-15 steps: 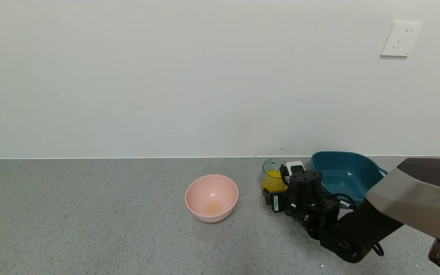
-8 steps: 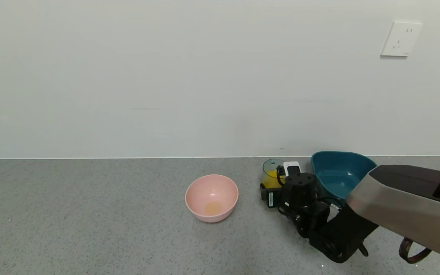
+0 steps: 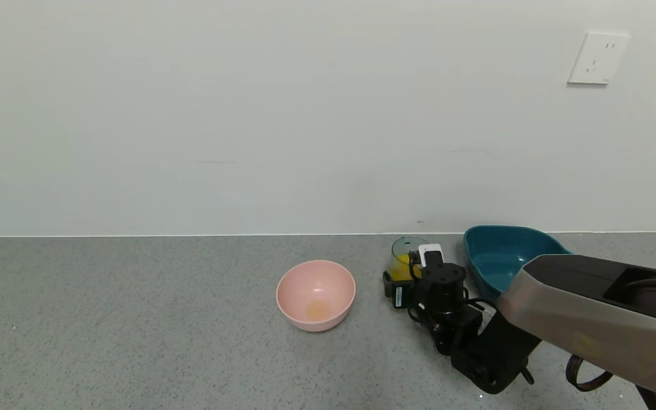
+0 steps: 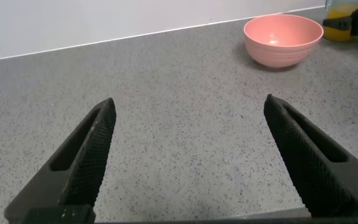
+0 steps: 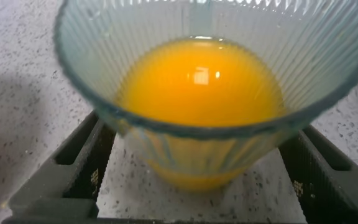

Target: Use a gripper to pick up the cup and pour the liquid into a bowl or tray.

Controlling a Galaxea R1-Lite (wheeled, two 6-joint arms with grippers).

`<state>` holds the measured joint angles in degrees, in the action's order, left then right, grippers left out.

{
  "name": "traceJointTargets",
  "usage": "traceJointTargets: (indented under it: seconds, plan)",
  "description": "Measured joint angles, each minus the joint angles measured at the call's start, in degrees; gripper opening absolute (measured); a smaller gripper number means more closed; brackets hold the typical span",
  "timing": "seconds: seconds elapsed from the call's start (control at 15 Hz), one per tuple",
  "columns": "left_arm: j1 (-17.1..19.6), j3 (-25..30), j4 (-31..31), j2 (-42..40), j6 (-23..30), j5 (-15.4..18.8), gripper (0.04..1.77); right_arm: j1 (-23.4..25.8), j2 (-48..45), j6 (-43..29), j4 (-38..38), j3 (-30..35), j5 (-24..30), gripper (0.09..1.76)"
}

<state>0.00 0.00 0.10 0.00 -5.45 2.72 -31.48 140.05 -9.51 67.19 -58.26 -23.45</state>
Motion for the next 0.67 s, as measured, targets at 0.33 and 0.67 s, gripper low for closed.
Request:
traceJointTargets:
  seconds: [0.33, 0.67]
  plan:
    - [0.0, 0.0, 0.0, 0.0, 0.0, 0.0, 1.72, 0.4, 1.5, 1.5, 0.1, -1.5, 0.0, 1.71]
    - [0.0, 0.0, 0.0, 0.0, 0.0, 0.0, 1.72, 0.8, 3.4, 6.8, 6.6, -2.3, 0.0, 1.71]
